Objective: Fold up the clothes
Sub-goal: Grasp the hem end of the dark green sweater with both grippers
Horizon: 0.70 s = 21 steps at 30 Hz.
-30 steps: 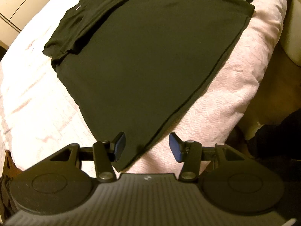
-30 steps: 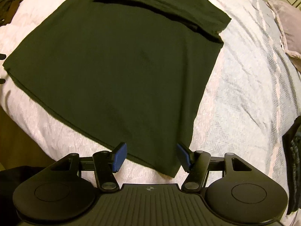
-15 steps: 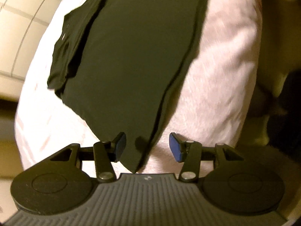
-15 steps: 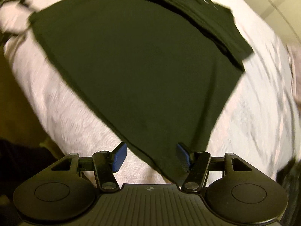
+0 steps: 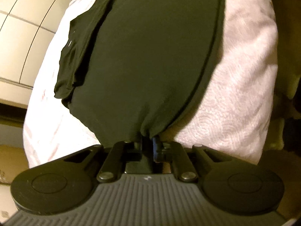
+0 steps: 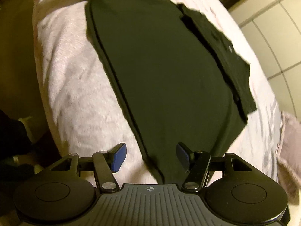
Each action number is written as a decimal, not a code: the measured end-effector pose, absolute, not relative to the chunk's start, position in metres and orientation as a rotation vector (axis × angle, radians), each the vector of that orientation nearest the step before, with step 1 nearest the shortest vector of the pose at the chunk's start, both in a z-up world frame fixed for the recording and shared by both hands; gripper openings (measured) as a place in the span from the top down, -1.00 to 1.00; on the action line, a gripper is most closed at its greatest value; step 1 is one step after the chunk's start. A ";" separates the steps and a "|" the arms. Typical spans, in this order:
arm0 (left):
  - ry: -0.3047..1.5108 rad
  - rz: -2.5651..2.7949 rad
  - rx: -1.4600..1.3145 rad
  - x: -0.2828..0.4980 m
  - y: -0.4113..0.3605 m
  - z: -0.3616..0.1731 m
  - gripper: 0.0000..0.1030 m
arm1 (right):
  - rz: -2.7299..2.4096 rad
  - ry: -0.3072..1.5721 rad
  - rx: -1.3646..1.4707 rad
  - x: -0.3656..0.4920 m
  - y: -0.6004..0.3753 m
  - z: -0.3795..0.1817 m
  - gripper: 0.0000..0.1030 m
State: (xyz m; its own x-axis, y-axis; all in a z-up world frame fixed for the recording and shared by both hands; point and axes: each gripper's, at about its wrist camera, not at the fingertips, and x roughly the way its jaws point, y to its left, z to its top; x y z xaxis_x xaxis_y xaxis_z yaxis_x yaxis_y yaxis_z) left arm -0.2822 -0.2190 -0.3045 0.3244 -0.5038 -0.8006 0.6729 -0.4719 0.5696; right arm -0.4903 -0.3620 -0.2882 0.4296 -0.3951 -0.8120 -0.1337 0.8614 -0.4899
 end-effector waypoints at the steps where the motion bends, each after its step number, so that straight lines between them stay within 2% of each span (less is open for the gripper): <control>1: 0.191 -1.395 1.507 -0.279 -0.222 -0.300 0.85 | -0.162 1.106 -0.547 -0.488 -0.359 -0.289 -0.20; 6: 0.340 -1.377 1.375 -0.261 -0.235 -0.274 0.86 | -0.125 1.039 -0.563 -0.471 -0.349 -0.301 -0.20; 14: 0.305 -1.393 1.429 -0.261 -0.235 -0.277 0.86 | -0.324 1.151 -0.686 -0.492 -0.389 -0.325 -0.16; 20: 0.294 -1.419 1.479 -0.262 -0.236 -0.286 0.87 | -0.274 1.204 -0.726 -0.515 -0.416 -0.323 0.62; 21: 0.290 -1.426 1.488 -0.261 -0.236 -0.286 0.89 | -0.247 1.204 -0.720 -0.516 -0.416 -0.320 0.97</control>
